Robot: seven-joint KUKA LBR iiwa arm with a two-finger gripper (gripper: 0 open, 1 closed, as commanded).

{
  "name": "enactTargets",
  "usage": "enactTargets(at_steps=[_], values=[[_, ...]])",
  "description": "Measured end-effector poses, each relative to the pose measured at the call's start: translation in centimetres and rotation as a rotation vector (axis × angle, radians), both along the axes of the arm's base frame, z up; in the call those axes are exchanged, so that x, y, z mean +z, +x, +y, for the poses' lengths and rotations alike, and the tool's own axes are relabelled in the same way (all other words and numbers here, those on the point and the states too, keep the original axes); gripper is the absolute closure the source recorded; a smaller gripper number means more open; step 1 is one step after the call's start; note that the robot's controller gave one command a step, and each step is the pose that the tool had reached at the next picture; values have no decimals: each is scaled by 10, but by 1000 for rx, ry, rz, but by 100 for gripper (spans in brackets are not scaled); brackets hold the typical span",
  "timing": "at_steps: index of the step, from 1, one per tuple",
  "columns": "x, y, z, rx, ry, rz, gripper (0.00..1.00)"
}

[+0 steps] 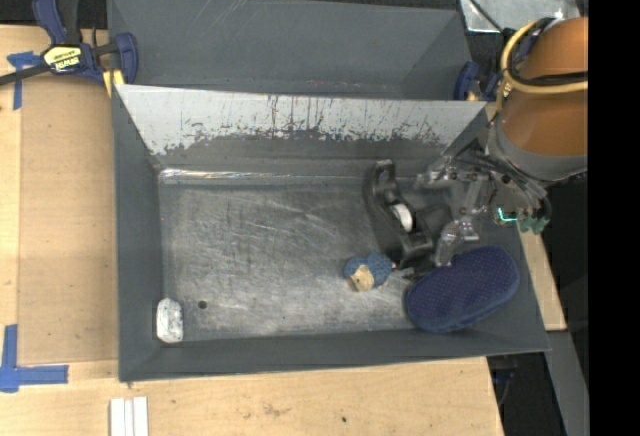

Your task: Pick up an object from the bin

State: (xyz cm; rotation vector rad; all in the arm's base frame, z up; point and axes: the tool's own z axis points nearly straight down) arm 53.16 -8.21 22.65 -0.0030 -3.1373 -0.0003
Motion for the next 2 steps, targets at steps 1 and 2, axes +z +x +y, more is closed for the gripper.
enactTargets(at_steps=[1,2], values=[[-69,-49,-63,151,-1,1,0],[-76,-34,-74,464,1,-7,0]])
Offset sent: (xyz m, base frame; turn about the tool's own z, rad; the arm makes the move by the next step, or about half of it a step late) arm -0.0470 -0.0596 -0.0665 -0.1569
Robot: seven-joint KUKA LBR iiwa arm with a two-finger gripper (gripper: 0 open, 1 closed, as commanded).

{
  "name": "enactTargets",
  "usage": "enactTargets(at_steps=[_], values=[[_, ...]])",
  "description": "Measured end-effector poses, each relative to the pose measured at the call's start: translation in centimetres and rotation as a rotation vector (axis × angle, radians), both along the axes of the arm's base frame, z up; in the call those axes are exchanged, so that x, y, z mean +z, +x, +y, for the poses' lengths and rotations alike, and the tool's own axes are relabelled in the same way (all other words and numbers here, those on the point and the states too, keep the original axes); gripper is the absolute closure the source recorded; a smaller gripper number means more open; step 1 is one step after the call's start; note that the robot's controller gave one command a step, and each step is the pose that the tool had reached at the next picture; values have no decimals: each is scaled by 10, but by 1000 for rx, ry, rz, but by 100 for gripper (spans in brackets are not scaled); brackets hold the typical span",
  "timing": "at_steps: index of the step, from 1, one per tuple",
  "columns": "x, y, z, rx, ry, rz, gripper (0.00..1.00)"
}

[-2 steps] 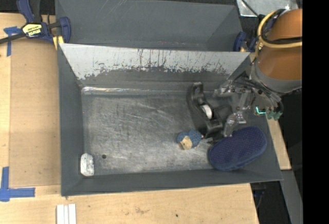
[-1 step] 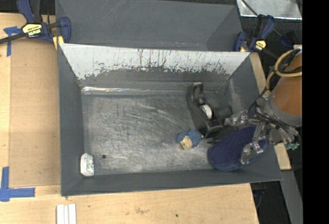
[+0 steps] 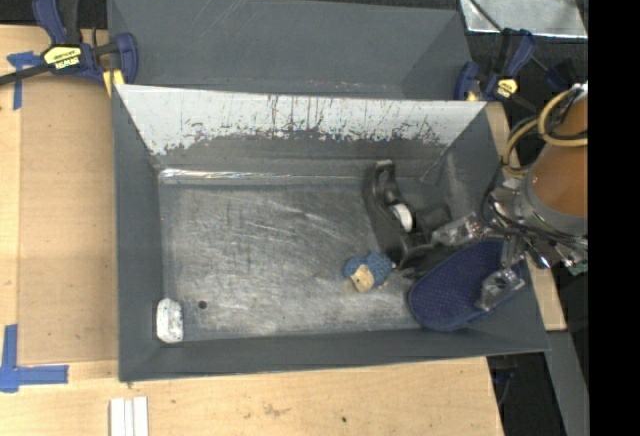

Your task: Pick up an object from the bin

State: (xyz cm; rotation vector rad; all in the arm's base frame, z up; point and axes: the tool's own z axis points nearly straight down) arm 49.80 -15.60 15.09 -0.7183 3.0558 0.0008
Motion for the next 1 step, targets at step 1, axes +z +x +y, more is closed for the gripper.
enactTargets(at_steps=[1], values=[[-23,6,1,242,0,-1,0]])
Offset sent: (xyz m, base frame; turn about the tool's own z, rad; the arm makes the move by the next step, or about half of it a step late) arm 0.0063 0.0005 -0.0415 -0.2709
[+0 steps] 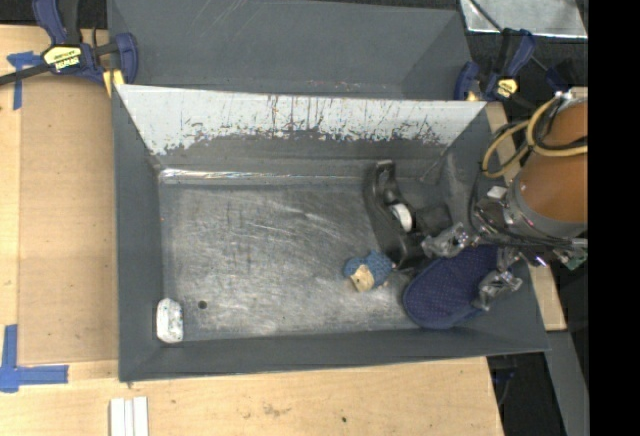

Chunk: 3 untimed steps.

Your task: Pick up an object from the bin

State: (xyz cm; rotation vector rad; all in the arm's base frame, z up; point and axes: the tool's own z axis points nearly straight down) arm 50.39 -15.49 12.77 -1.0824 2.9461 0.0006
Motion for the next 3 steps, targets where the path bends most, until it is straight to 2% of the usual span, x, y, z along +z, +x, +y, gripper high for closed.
enactTargets(at_steps=[1,2,3], values=[[-12,-1,6,154,5,-4,0],[-47,-5,33,621,4,-29,0],[-48,-5,33,621,6,-33,100]])
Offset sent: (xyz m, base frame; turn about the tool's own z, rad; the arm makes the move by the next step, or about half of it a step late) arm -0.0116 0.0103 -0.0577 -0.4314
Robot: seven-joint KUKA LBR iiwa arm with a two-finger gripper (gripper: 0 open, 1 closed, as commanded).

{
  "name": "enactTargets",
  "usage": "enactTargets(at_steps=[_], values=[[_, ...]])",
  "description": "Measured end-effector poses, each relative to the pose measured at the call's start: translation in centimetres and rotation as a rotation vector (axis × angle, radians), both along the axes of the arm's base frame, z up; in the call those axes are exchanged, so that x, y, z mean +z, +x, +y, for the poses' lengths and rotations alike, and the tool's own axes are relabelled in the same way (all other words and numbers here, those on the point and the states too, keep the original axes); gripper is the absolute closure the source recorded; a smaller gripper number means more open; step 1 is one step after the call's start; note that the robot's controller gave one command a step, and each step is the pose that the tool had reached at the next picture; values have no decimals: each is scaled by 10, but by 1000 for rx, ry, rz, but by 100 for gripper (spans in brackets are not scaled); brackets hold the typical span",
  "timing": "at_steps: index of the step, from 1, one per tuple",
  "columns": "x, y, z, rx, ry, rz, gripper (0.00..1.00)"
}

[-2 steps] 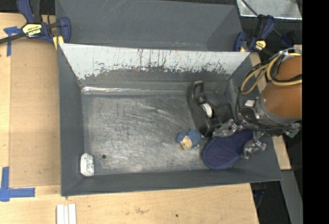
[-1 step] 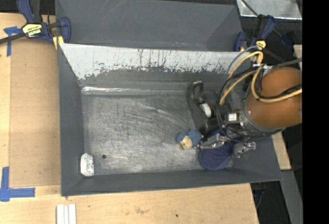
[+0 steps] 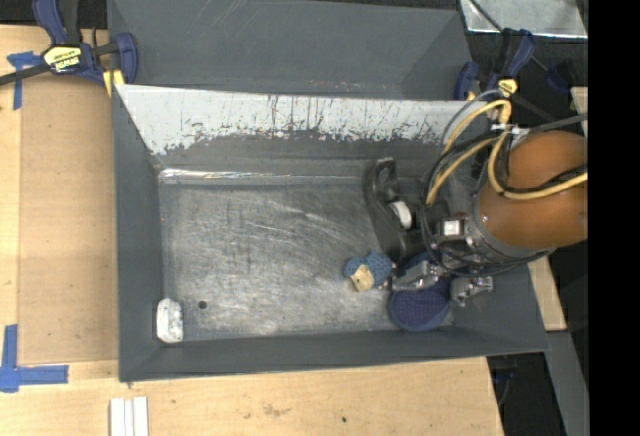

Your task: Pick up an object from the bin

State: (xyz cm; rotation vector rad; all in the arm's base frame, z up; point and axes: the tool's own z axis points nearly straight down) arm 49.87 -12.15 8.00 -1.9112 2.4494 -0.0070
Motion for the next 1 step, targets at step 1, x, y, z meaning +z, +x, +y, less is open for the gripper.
enactTargets(at_steps=[1], values=[[82,2,1,0,-18,21,100]])
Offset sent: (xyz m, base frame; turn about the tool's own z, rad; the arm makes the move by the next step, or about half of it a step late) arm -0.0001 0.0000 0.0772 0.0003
